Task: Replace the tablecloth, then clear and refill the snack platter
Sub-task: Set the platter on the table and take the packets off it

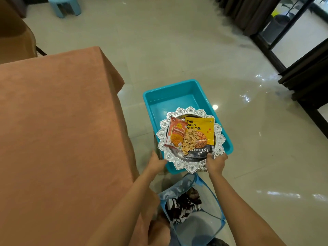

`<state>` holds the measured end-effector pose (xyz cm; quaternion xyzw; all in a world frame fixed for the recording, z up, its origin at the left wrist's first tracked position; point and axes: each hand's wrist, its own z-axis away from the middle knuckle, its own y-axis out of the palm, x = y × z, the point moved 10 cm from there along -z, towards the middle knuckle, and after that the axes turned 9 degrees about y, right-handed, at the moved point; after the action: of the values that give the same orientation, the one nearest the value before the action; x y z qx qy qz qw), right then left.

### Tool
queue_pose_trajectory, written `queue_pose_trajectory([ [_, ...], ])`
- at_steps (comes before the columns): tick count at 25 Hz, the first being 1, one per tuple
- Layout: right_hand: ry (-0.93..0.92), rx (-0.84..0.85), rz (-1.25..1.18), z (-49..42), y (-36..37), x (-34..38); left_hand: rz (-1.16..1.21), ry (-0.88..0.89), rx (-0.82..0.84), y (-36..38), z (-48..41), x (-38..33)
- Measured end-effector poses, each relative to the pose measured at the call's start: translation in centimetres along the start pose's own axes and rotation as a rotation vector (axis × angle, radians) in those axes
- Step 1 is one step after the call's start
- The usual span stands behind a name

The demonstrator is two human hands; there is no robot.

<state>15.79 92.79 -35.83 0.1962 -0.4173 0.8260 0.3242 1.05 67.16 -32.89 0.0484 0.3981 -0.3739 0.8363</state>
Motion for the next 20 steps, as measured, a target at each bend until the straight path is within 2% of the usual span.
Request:
queue_pose_trajectory([
  [3, -0.035, -0.005, -0.043, 0.5, -0.4, 0.4, 0.415, -0.122, 0.087, 2.5, -0.6, 0.0],
  [5, -0.059, -0.012, -0.082, 1.3, -1.0, 1.2, 0.520, -0.146, 0.070, 2.6, -0.5, -0.2],
  [13, -0.275, -0.017, -0.159, 7.7, -4.1, 8.4, 0.676, 0.007, 0.054, -0.9, 3.5, -4.9],
  [17, -0.397, -0.019, -0.151, 13.9, -4.6, 13.6, 0.676, 0.163, -0.021, -6.5, 7.0, -8.2],
  [20, -0.504, 0.043, -0.164, 19.4, -3.3, 16.9, 0.661, 0.270, -0.130, -12.6, 10.7, -9.3],
])
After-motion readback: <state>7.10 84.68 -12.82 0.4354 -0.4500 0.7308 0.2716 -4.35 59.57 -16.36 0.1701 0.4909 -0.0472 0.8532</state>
